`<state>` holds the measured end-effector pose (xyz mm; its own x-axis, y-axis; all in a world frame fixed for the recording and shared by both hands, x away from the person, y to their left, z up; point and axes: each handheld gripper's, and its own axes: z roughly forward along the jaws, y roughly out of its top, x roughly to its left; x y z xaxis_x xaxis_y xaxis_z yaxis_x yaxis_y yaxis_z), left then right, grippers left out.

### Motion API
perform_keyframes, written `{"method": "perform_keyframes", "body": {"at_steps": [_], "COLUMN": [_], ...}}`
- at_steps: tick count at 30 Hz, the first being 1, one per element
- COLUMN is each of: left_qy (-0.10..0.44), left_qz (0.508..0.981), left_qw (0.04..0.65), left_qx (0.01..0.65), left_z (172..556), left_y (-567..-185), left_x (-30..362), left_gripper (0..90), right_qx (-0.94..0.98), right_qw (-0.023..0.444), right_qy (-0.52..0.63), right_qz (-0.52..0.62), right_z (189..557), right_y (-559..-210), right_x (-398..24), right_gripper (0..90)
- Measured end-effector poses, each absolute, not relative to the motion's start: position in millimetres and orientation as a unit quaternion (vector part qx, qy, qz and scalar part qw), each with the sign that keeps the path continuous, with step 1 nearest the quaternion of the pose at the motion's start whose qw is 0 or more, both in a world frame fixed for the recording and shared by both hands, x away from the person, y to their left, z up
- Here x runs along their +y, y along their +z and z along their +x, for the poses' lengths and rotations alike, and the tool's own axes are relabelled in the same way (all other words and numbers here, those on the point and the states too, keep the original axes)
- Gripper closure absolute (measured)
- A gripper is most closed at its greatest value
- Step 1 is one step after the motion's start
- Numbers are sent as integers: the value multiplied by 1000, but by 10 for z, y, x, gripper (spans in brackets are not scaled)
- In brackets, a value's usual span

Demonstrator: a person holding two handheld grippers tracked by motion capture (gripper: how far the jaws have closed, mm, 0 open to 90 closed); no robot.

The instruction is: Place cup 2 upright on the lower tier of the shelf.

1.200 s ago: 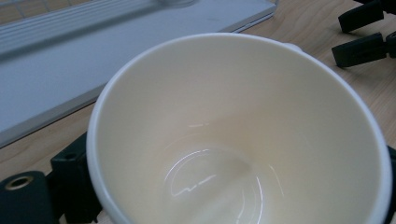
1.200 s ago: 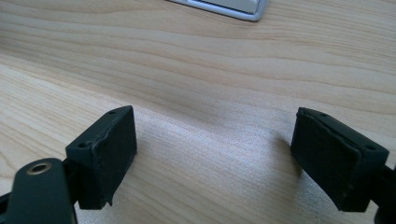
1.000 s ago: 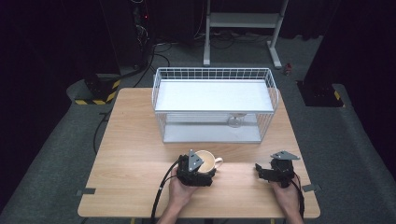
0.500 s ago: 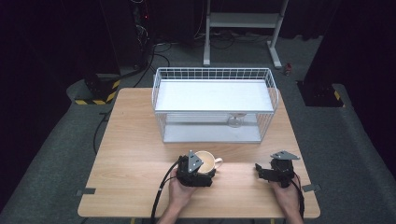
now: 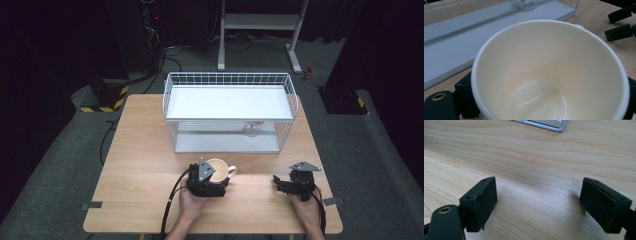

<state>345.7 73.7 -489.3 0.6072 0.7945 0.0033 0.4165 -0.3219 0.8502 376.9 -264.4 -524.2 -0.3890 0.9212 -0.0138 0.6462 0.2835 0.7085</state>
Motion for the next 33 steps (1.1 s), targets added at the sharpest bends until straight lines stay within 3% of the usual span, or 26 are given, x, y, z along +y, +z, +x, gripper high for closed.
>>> {"method": "perform_keyframes", "body": {"at_steps": [33], "left_qy": [228], "left_qz": [772], "left_qw": [432], "left_qx": [406], "left_z": [3790], "left_y": [-4629], "left_x": [869], "left_gripper": [99], "right_qx": [773], "right_qw": [218], "right_qy": [316], "right_qz": [505], "right_z": [3772], "right_y": [-5242], "right_x": [-2649], "right_gripper": [146]}}
